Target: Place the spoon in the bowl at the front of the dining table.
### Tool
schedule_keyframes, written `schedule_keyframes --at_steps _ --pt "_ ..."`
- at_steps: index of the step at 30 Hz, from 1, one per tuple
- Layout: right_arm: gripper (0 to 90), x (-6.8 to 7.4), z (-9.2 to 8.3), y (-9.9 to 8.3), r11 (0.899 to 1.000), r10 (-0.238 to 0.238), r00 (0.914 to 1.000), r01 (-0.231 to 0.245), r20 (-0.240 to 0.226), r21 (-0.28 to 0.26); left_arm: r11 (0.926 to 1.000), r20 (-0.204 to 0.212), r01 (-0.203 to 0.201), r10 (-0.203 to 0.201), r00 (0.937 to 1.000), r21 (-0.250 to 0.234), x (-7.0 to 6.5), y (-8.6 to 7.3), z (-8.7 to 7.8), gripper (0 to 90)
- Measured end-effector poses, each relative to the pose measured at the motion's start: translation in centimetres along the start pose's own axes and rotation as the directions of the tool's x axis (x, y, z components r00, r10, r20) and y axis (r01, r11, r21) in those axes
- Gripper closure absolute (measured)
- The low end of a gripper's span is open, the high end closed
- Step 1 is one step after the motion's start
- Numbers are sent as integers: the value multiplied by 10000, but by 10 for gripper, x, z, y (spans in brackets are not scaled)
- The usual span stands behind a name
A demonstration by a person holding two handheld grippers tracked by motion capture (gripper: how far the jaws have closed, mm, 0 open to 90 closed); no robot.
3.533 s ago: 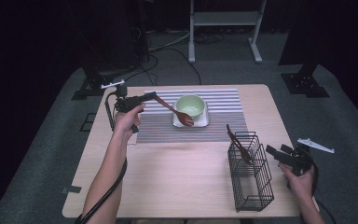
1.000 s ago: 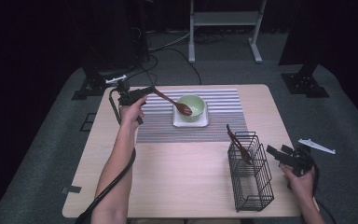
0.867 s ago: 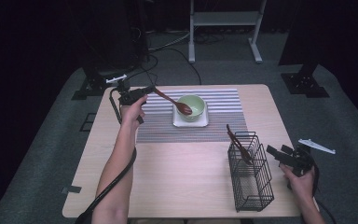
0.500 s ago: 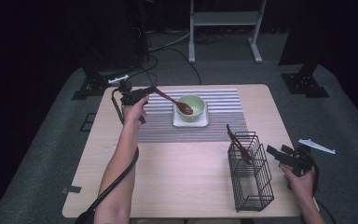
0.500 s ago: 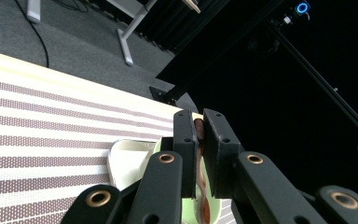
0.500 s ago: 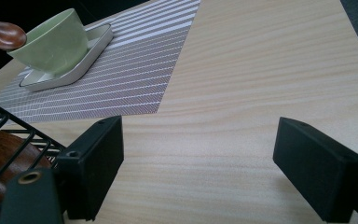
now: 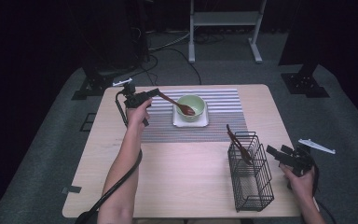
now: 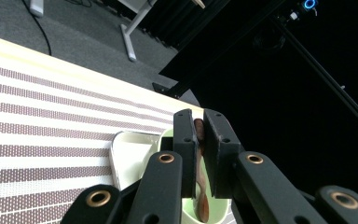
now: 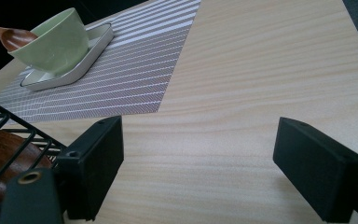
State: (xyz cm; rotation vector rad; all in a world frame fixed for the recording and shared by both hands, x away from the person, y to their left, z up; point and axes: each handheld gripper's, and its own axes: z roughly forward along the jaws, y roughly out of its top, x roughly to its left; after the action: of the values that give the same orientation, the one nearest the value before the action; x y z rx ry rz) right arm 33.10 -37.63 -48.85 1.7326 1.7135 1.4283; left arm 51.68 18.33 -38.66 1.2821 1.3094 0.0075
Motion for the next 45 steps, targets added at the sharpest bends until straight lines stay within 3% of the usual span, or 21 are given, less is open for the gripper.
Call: schedule_keyframes --at_steps 45 --pt "146 1 1 0 10000 -77 10000 77 -31 46 9998 8 196 -196 9998 87 8 -17 10 834"
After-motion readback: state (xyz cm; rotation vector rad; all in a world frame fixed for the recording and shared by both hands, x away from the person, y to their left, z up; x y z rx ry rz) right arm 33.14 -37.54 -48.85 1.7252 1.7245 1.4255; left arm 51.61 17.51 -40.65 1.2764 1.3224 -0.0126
